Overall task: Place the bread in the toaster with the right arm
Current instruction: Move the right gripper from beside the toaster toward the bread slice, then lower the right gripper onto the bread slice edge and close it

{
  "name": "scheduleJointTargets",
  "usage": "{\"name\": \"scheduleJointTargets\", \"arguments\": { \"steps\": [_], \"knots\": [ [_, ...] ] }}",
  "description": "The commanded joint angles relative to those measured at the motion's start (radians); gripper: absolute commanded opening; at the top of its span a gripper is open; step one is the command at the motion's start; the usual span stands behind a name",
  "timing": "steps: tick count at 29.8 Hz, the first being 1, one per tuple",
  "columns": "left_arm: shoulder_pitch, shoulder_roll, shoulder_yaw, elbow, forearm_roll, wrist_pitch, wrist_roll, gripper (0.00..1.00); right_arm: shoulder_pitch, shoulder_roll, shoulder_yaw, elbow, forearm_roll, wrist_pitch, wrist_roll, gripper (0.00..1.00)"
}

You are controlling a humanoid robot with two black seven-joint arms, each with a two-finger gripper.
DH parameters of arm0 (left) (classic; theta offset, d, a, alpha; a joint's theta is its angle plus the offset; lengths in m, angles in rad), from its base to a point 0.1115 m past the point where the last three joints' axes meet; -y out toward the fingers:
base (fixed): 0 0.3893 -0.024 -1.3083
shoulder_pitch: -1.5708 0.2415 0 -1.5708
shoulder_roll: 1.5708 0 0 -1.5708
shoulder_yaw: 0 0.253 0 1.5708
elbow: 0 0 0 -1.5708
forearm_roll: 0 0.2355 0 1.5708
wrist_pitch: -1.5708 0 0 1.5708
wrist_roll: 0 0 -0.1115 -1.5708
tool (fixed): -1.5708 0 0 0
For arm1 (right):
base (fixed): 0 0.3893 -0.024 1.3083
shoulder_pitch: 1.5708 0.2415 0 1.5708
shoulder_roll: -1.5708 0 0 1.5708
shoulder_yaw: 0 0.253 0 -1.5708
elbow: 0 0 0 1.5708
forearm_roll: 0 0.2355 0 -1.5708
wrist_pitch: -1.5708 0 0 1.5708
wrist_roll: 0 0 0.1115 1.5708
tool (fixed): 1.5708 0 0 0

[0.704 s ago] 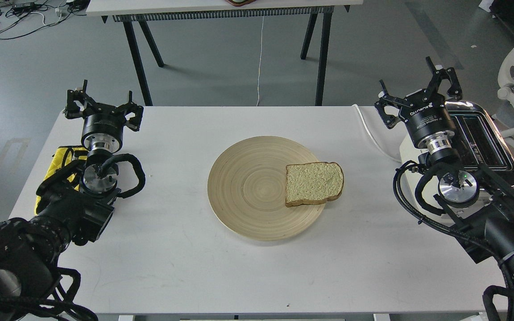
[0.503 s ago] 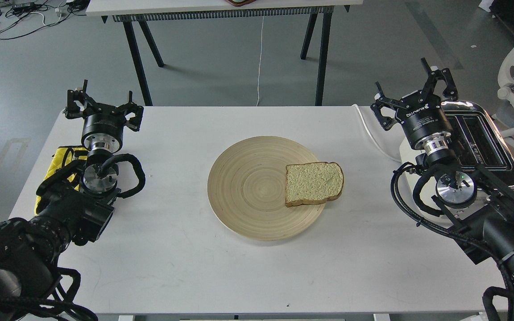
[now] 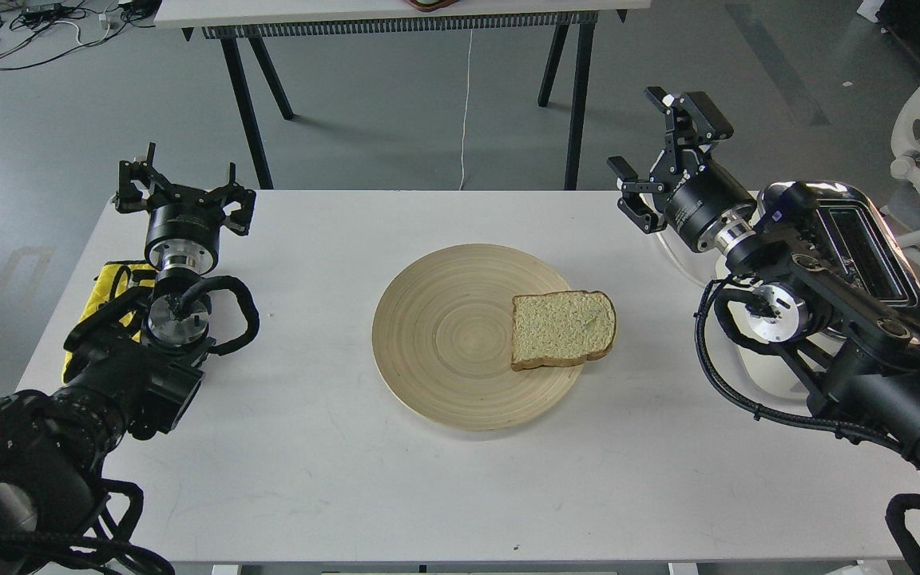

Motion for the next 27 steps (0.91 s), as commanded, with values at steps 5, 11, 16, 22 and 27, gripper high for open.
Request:
{"name": "scheduleJointTargets", "arguments": {
  "steps": [5, 11, 16, 22, 27],
  "knots": [
    [0.0, 0.0, 0.0, 0.0, 0.0, 0.0, 0.0, 1.0, -0.019, -0.067, -0.209, 0.03, -0.307, -0.333, -0.04, 1.0],
    [0.0, 0.0, 0.0, 0.0, 0.0, 0.0, 0.0, 1.0, -0.115, -0.084, -0.304, 0.027, -0.306, -0.409, -0.034, 1.0],
    [0.0, 0.0, 0.0, 0.0, 0.0, 0.0, 0.0, 1.0, -0.178, -0.022, -0.333, 0.017, -0.309, -0.416, -0.031, 0.99],
    [0.0, 0.0, 0.0, 0.0, 0.0, 0.0, 0.0, 1.0, -0.19, 0.025, -0.361, 0.01, -0.31, -0.416, -0.031, 0.98],
    [0.0, 0.0, 0.0, 0.0, 0.0, 0.0, 0.0, 1.0, -0.19, 0.044, -0.405, 0.011, -0.309, -0.444, -0.031, 0.89]
  ]
}}
